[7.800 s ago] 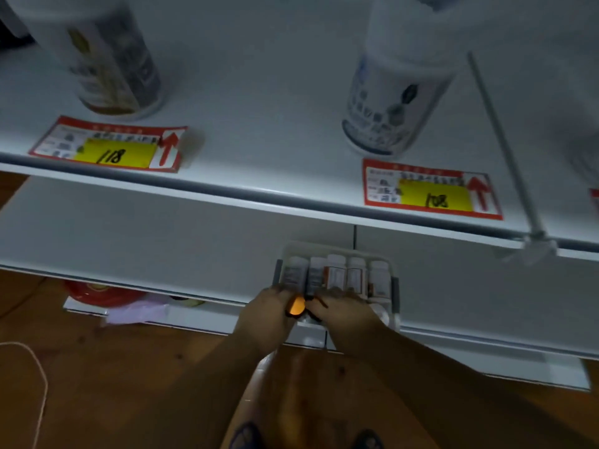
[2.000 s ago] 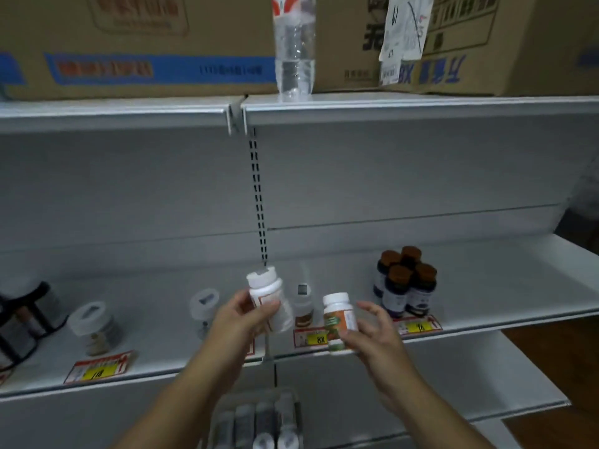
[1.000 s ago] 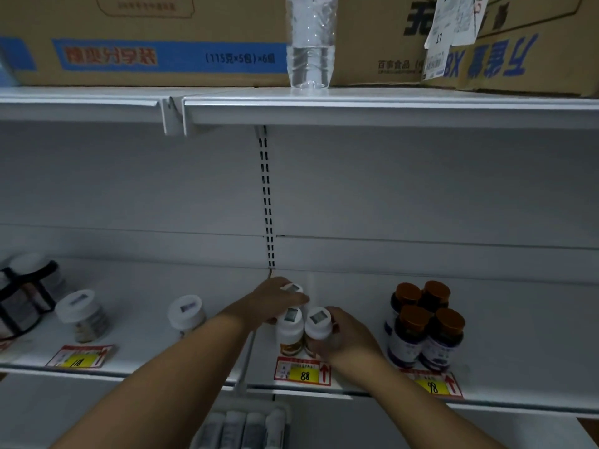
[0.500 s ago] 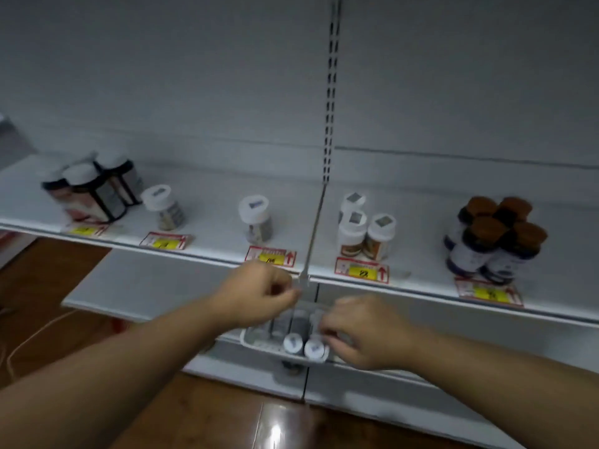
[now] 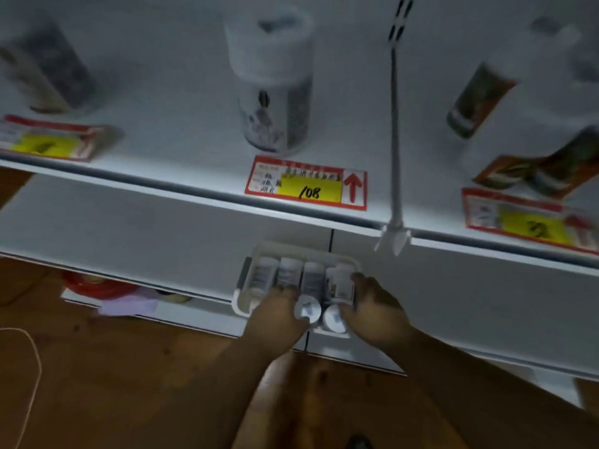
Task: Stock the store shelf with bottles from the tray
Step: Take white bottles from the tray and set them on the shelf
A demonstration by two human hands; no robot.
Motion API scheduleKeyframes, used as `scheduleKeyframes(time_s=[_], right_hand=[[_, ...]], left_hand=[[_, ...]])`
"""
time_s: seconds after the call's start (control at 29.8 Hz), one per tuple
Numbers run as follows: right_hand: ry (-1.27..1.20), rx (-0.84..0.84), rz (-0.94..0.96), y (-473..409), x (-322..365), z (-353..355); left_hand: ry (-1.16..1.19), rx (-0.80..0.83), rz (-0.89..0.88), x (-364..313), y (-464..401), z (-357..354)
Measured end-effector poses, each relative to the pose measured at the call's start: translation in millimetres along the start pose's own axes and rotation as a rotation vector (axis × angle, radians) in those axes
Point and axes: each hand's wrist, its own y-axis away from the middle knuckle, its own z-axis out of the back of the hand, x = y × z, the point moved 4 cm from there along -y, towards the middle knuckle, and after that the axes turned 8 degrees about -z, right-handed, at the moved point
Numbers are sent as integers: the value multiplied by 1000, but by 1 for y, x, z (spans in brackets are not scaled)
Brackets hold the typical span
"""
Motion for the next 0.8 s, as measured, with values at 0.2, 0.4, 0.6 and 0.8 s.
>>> scheduleKeyframes(time_s=[0.2,0.4,0.6,0.8], right_hand=[[160,-20,-270,-62,15,-48],[141,-48,-198,-75,8,-64],[-749,-39,-241,-10,11,-29],[-1238,268,-162,107,34,42]], left_hand=[[-27,-4,150,25,-36,-66],[-40,-199,94,26,-44,-71],[256,-304,117,9,-1,-10],[564,-297,28,-56,74,75]])
